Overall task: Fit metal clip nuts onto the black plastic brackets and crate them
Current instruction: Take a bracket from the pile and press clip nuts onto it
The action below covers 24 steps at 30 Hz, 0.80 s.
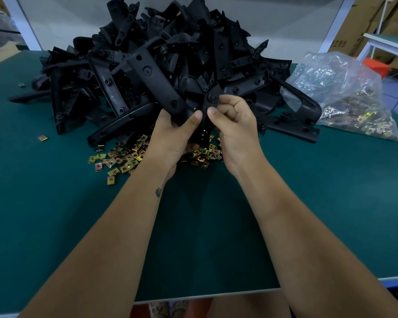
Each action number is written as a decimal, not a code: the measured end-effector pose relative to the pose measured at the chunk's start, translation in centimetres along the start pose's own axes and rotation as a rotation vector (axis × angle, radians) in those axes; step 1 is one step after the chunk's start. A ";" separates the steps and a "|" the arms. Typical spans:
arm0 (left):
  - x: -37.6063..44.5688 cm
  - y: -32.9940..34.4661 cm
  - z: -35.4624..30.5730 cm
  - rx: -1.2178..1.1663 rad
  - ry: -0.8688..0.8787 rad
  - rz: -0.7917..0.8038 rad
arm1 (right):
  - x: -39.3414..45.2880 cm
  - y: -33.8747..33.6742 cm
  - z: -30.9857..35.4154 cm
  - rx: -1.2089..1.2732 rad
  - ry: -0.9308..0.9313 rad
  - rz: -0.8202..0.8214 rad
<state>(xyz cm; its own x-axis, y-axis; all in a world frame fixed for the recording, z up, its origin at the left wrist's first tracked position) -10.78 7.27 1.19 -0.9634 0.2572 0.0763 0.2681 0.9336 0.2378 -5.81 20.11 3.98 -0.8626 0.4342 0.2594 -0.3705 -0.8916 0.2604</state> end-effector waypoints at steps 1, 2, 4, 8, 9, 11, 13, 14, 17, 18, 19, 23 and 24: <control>0.0 0.0 0.0 -0.001 -0.004 -0.008 | 0.0 0.0 0.0 -0.009 0.003 -0.003; 0.0 -0.1 0.1 -0.001 -0.007 -0.015 | 0.0 -0.1 0.0 -0.019 0.007 -0.007; 0.0 -0.2 0.1 -0.004 -0.013 -0.025 | 0.0 -0.3 0.0 -0.040 0.015 -0.018; -0.2 -0.2 0.2 -0.041 -0.060 -0.018 | 0.0 -0.4 0.2 -0.108 0.002 -0.022; -0.3 -0.1 0.3 -0.061 -0.074 -0.013 | 0.0 -0.4 0.4 -0.152 -0.012 -0.016; -0.3 -0.2 0.4 -0.111 -0.107 -0.020 | -0.2 -0.1 0.6 -0.247 -0.042 -0.004; -0.2 -0.6 0.5 -0.203 -0.147 -0.052 | -0.2 0.0 0.4 -0.335 -0.043 -0.006; -0.2 -0.9 0.6 -0.262 -0.164 -0.074 | -0.2 -0.2 0.1 -0.387 -0.028 -0.019; 0.1 -1.7 0.7 -0.358 -0.176 -0.122 | 0.1 -1.2 -0.6 -0.670 0.025 -0.059; 0.2 -1.9 0.6 -0.367 -0.173 -0.122 | 0.2 -1.4 -0.7 -0.819 0.028 -0.046; 0.2 -1.9 0.6 -0.374 -0.173 -0.116 | 0.3 -1.5 -0.9 -0.974 0.031 -0.012; 0.2 -1.9 0.8 -0.369 -0.189 -0.112 | 0.2 -0.6 -2.1 -1.376 0.020 0.146; 0.2 -1.9 0.8 -0.365 -0.190 -0.117 | 0.2 -0.4 -2.1 -1.379 0.014 0.150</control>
<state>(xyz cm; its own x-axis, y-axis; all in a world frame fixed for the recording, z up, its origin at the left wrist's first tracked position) -11.46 5.77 -0.02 -0.9631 0.2278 -0.1432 0.1096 0.8183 0.5643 -6.53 20.28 2.00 -0.9244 0.3299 0.1915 -0.3050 -0.3376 -0.8905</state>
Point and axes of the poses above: each hand's wrist, its own x-axis towards the middle knuckle, its own y-axis out of the palm, z = x × y, the point moved 9 cm from there along x, towards the middle knuckle, and after that the axes turned 2 degrees about -x, right-handed, at the moved point
